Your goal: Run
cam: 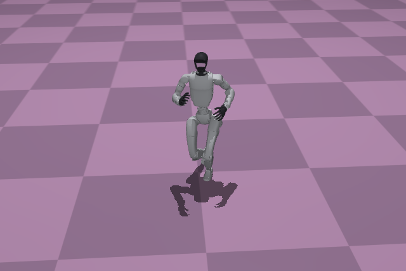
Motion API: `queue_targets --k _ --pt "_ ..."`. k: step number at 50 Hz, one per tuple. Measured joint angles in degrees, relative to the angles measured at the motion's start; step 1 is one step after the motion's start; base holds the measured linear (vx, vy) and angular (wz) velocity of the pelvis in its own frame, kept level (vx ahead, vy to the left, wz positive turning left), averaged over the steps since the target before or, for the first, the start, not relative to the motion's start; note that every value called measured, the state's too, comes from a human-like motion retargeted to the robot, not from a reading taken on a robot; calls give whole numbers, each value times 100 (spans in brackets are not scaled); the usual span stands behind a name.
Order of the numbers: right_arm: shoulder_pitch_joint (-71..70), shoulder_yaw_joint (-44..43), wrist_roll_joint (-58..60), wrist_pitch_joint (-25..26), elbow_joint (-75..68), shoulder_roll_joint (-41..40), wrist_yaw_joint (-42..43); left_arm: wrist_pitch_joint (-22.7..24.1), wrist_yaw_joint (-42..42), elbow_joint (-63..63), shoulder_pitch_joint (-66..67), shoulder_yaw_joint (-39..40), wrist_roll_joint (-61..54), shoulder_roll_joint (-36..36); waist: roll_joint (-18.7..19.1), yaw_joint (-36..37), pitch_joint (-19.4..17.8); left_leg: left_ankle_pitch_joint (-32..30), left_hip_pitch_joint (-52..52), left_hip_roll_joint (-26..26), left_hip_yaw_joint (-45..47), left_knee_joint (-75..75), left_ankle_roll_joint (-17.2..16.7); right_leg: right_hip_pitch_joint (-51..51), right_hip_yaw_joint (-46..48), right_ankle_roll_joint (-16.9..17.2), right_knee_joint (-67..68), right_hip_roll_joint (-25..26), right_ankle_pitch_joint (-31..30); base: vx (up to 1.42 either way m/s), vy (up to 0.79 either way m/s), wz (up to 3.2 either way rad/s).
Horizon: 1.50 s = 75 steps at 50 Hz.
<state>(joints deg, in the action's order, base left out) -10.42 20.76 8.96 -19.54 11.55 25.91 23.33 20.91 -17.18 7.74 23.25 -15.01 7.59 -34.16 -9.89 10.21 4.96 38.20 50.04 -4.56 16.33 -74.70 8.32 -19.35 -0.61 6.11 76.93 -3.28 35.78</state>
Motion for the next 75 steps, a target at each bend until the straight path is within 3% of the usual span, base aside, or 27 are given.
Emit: queue_targets --k 3,7,9,13,17,20,23,26,28,30,34,37,40,42,47,50,54,57,60,63,65,68,70,72,75 --pt "-11 130 -50 -114 255 -48 -216 -33 26 -6 316 120 -214 92 -306 -176 109 -199 15 -841 66 1237 -98 248 5 398 458 -644 -849 -2 8 72" --pt "216 356 133 -101 233 -145 -427 -73 -138 -15 192 34 -75 187 -456 -430 63 175 29 -1241 57 392 446 265 26 329 1849 -1212 -1210 -3 3 21" --pt "385 440 296 -12 58 -204 -525 -133 -340 -92 -252 6 159 220 -515 -605 -56 633 -155 -1297 -28 -134 667 -34 2 95 2630 -1446 -1111 -3 -3 3" --pt "820 464 490 91 -486 -227 -739 -330 -923 -493 -1878 -184 666 362 -606 -1115 -231 1166 -869 -1363 -258 -208 668 -1427 -228 -437 3614 -1643 -497 -8 -3 26" --pt "1746 364 238 -11 -520 147 -839 -390 -1309 -238 -2897 -207 741 534 -301 -1634 -112 1152 -2308 -1407 -437 530 605 -2746 -314 -592 3166 -1277 111 3 8 -7" --pt "2533 160 -65 -62 -385 493 -856 -235 -1380 178 -3235 -194 633 636 367 -1716 -91 693 -3443 -670 -681 774 -108 -3028 222 -592 1745 -371 260 13 -4 -64" --pt "3311 -151 -259 -84 -338 666 -946 79 -1222 583 -3288 -303 523 709 911 -1745 62 -584 -3946 96 -891 598 -919 -3043 585 -401 -95 545 227 7 -10 -20" --pt "3848 -460 -430 -81 -263 692 -949 268 -996 902 -3211 -481 423 726 1350 -1569 193 -1626 -4009 829 -1019 -142 -1317 -2973 783 -386 -1218 1287 94 -2 -9 -3" --pt "3976 -523 -447 -76 -258 668 -879 308 -901 990 -3093 -602 401 743 1449 -1445 192 -1832 -4021 1185 -994 -864 -1243 -2998 850 -552 -1001 1504 155 -3 -3 1" --pt "3912 -540 -379 -78 -262 653 -759 255 -807 967 -2925 -731 382 756 1452 -1293 146 -1667 -3969 1514 -957 -1652 -991 -2940 856 -861 -461 1619 429 -1 -3 5" --pt "2854 -438 110 109 -440 542 -310 -166 -667 508 -2529 -839 566 729 1344 -789 -187 -656 -3287 2100 -1013 -3272 -172 -2500 770 -1528 483 1785 1361 -5 -7 7" --pt "1415 -286 509 271 -647 319 69 -370 -499 128 -2176 -735 689 624 1280 -265 -316 -8 -1968 2386 -1081 -3936 357 -2086 577 -1662 292 1976 1422 -10 -4 9" --pt "446 -237 440 220 -351 177 273 -265 -335 162 -1509 -536 525 414 982 14 -282 293 -813 1869 -888 -3489 559 -1336 227 -1372 121 1720 1422 4 5 97" --pt "101 -203 268 129 -35 138 321 -149 -261 260 -1036 -378 331 242 600 49 -301 346 -452 1170 -525 -2541 527 -685 27 -965 106 1191 1289 12 8 149" --pt "-131 -33 2 -137 558 45 188 25 -198 332 -144 -23 -97 80 -173 58 -199 78 -219 -481 59 589 73 339 -138 203 137 -71 -417 5 9 105" --pt "-70 122 -10 -231 616 -34 60 -1 -321 328 33 47 -222 189 -414 -124 -158 -18 -366 -1134 121 1371 116 521 -155 491 739 -579 -1217 -2 7 61" --pt "352 307 217 -179 365 -183 -34 -38 -670 330 -315 -14 38 317 -538 -412 -284 575 -555 -1340 99 306 650 291 -93 246 2287 -1160 -1302 -4 0 25" --pt "672 326 484 -54 -134 -289 -107 -177 -1192 67 -1409 -149 534 369 -647 -741 -497 1121 -993 -1318 -93 -35 668 -609 -169 -250 3285 -1528 -743 -9 -8 35" --pt "1247 319 533 -37 -552 -164 -203 -282 -1538 -63 -2468 -283 762 484 -646 -1220 -494 1180 -1783 -1481 -255 378 668 -1823 -387 -601 3561 -1662 0 -5 2 47" --pt "1986 256 321 -128 -619 178 -252 -285 -1697 177 -3027 -258 678 652 -211 -1439 -436 1129 -2988 -1286 -363 756 581 -2547 -280 -685 2704 -1121 505 10 11 -33" --pt "2473 166 109 -161 -637 389 -339 -161 -1688 390 -3232 -267 546 732 278 -1475 -394 790 -3701 -729 -493 850 120 -2710 85 -692 1600 -451 652 13 -1 -48" --pt "3121 -68 -199 -174 -728 512 -501 148 -1511 662 -3289 -404 368 800 900 -1468 -202 -396 -4123 203 -665 496 -665 -2737 445 -514 -314 589 561 5 -10 -2" --pt "3368 -209 -366 -169 -764 513 -507 279 -1380 778 -3243 -519 287 833 1222 -1361 -116 -1087 -4118 777 -738 -105 -913 -2694 579 -496 -1047 1113 387 -4 -10 19" --pt "3385 -264 -401 -167 -799 499 -409 309 -1279 822 -3126 -645 225 873 1339 -1241 -141 -1369 -4060 1207 -740 -930 -850 -2641 645 -672 -892 1355 412 -6 -8 25" --pt "3059 -275 -237 -135 -830 447 -179 157 -1146 638 -2801 -801 203 918 1342 -971 -294 -1154 -3837 1783 -703 -2281 -423 -2476 661 -1195 -35 1541 946 -4 -7 22"
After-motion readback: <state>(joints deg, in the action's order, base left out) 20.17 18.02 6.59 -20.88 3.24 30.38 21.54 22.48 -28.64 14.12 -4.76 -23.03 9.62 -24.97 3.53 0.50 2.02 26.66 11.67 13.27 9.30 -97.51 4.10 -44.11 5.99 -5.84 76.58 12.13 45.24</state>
